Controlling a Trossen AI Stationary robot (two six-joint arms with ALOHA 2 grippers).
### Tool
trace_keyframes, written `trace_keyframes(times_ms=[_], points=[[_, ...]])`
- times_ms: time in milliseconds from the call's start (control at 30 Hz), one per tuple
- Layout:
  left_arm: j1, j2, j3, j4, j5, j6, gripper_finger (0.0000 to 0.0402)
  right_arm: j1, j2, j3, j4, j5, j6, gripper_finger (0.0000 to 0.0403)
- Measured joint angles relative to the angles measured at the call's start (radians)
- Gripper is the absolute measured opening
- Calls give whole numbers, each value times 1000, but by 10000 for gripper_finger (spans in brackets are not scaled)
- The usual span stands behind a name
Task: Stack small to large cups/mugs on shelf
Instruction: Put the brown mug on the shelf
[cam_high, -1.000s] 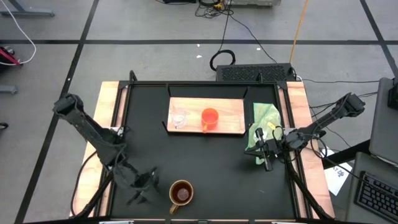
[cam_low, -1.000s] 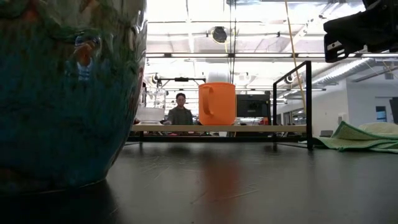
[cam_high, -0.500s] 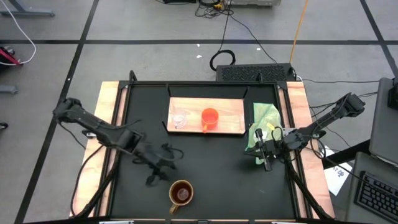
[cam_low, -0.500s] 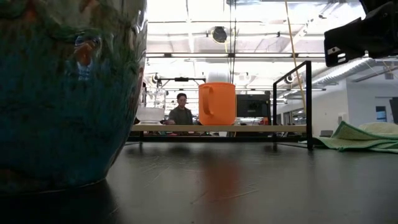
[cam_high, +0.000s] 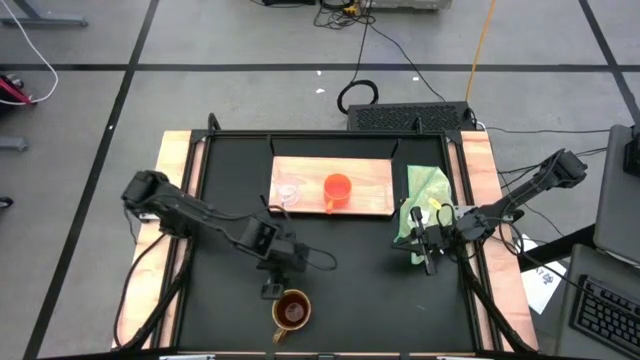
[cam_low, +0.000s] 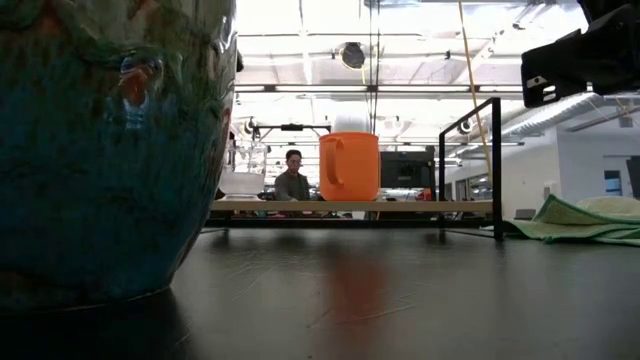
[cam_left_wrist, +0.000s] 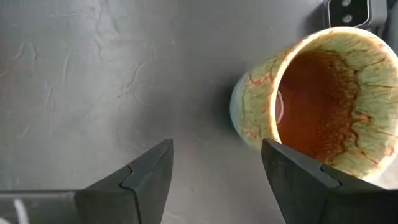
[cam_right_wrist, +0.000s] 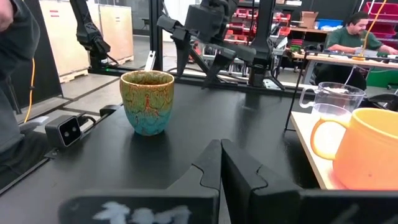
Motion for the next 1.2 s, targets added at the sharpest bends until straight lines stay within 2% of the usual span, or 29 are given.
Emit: trace_keyframes(times_ms=[267, 733, 967, 1200], points=[[0, 62, 75, -46, 50, 20, 246, 0, 0, 0, -7, 0, 3, 0], [1, 62, 75, -34, 67, -6, 246, 0, 0, 0, -15, 0, 2, 0], [-9, 97, 76, 59, 127, -10, 246, 0, 0, 0, -17, 0, 0, 0], [-13, 138, 73, 41, 126, 13, 246, 0, 0, 0, -22, 0, 0, 0]])
